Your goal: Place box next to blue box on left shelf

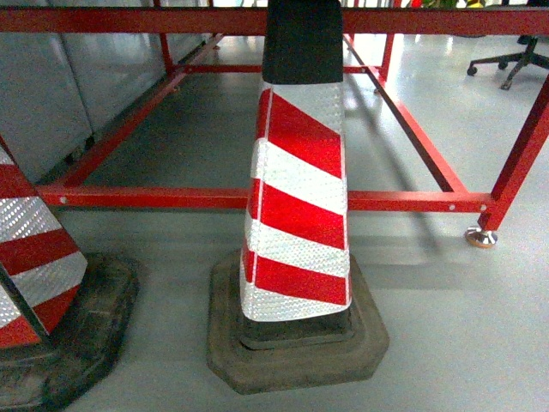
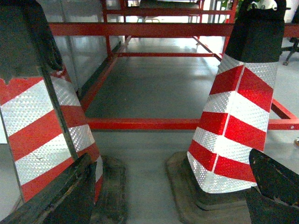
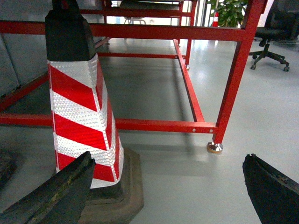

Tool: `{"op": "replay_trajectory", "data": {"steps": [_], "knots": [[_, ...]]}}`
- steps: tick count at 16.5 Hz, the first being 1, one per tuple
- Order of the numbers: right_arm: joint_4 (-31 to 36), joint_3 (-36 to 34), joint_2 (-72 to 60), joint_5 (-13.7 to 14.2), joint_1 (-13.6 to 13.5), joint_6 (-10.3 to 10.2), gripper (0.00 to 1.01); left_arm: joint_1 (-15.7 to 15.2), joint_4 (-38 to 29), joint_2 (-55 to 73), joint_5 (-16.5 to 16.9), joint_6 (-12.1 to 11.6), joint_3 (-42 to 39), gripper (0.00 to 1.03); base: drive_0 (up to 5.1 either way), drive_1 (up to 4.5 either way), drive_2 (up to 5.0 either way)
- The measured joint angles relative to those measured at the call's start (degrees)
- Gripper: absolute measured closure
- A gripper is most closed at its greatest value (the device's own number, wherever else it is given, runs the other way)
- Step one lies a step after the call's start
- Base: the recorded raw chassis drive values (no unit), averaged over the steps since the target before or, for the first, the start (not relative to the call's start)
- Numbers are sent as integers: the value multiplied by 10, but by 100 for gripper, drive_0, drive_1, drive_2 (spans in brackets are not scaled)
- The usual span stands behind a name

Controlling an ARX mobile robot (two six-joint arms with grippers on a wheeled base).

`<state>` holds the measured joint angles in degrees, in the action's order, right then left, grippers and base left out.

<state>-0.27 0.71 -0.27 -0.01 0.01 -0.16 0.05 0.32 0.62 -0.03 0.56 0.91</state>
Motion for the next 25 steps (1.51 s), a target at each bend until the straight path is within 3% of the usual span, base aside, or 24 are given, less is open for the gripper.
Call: {"op": "replay_trajectory", "data": {"steps": [25], "knots": [[0, 0, 0, 0, 0, 1, 3, 0, 0, 0, 0, -6, 0, 5, 0, 0, 0]]}}
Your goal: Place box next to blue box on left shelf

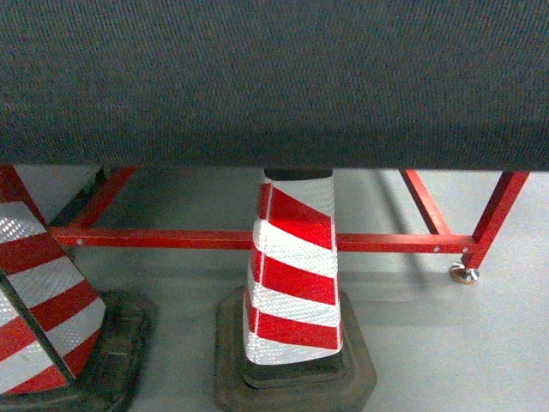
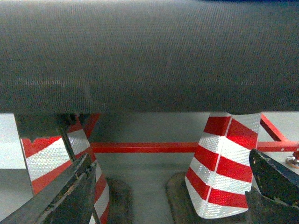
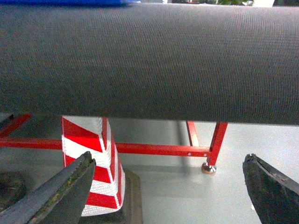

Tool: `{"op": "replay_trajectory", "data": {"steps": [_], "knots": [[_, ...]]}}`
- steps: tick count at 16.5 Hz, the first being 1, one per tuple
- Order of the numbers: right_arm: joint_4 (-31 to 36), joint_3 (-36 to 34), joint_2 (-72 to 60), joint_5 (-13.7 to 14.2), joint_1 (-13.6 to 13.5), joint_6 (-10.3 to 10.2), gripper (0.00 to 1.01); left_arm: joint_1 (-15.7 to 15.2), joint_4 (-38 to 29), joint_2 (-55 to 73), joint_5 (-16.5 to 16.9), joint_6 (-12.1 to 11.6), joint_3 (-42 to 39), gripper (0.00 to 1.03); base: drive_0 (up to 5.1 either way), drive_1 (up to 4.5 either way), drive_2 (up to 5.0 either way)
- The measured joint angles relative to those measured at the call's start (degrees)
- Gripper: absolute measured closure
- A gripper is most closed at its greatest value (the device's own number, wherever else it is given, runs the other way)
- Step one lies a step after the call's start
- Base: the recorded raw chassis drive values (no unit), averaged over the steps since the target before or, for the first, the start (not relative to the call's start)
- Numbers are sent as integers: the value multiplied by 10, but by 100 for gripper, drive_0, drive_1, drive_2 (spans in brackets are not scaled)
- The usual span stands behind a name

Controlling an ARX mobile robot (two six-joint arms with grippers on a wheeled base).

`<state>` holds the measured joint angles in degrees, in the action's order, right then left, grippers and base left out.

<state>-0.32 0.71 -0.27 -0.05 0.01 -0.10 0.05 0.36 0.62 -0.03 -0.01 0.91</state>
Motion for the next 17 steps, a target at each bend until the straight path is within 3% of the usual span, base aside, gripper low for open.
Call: {"op": "replay_trajectory", "data": {"steps": [17], "knots": [[2, 0, 0, 0, 0, 0, 3, 0, -2, 0, 0, 0, 0, 5, 0, 0, 0]]}}
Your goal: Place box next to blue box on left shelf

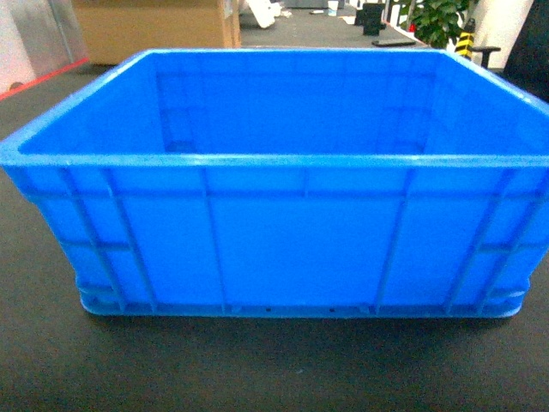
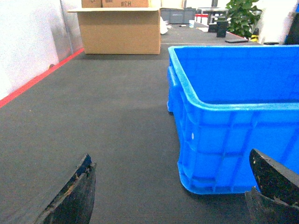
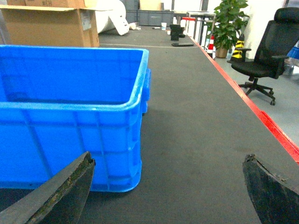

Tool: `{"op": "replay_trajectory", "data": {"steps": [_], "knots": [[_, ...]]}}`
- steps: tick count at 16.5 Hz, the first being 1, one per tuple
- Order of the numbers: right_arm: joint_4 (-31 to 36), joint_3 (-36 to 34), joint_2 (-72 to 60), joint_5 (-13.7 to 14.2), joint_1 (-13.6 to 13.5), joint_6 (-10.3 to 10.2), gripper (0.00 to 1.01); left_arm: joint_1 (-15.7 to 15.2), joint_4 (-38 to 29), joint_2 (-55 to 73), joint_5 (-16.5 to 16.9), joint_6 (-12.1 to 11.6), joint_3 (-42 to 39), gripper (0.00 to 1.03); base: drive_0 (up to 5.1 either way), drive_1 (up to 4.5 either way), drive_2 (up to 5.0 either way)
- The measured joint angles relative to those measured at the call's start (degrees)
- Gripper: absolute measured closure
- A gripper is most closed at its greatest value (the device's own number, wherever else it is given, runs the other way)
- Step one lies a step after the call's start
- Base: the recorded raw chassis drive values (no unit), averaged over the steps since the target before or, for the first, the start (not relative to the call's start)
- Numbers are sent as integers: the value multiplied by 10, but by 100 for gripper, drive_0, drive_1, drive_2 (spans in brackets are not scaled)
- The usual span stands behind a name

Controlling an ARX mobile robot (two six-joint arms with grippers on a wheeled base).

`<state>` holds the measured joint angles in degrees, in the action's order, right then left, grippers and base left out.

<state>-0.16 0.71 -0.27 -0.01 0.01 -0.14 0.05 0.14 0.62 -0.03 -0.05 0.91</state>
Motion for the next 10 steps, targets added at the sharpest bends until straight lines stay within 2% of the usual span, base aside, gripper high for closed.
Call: {"op": "replay_trajectory", "data": {"steps": [10], "knots": [[-2, 0, 0, 0, 0, 0, 3, 0, 2, 0, 0, 0, 0, 5, 0, 0, 0]]}}
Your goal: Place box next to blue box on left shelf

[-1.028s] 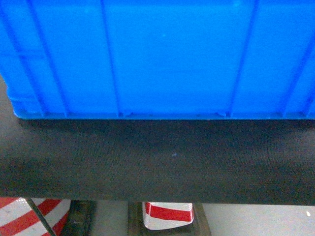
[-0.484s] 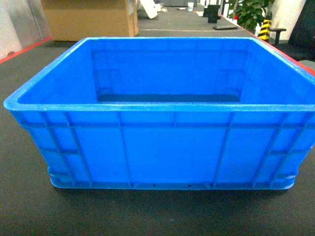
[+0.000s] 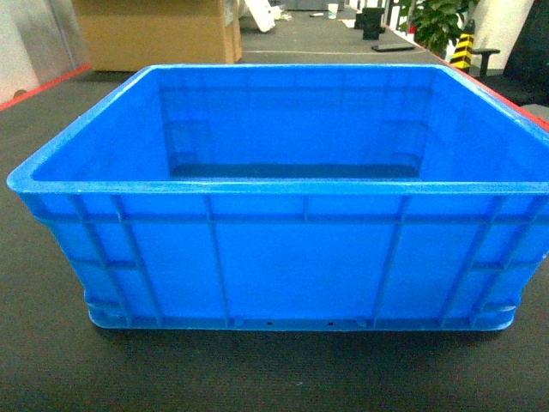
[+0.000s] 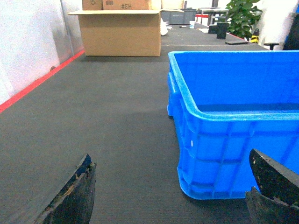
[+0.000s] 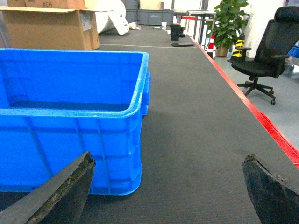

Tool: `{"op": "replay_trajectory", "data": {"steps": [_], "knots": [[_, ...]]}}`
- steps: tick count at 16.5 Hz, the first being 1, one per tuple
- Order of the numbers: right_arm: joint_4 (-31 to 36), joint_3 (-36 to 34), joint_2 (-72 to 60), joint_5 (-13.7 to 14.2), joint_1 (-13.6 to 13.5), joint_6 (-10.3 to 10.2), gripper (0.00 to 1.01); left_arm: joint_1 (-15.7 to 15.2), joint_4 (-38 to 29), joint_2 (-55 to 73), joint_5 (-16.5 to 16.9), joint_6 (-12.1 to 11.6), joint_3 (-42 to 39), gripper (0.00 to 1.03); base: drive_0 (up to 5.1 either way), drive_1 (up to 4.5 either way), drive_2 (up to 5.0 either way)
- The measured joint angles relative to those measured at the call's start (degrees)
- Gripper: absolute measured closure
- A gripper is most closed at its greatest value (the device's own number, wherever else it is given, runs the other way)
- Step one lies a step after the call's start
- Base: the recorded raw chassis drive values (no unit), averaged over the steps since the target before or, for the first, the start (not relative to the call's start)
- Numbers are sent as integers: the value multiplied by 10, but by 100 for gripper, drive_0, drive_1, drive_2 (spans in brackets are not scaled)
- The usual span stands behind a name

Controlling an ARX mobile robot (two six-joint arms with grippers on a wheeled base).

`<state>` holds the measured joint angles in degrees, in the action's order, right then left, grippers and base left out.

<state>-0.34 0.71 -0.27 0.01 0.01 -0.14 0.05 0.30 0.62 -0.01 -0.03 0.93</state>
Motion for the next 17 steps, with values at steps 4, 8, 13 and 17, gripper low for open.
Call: {"op": "replay_trajectory", "data": {"steps": [4, 8, 13, 17], "knots": [[0, 0, 0, 0, 0, 0, 3, 0, 0, 0, 0, 0, 0, 5, 0, 0, 0], [0, 0, 0, 0, 0, 0, 3, 0, 0, 0, 0, 0, 0, 5, 0, 0, 0], [0, 0, 0, 0, 0, 0, 3, 0, 0, 0, 0, 0, 0, 5, 0, 0, 0], [0, 0, 0, 0, 0, 0, 3, 0, 0, 0, 0, 0, 0, 5, 0, 0, 0]]}}
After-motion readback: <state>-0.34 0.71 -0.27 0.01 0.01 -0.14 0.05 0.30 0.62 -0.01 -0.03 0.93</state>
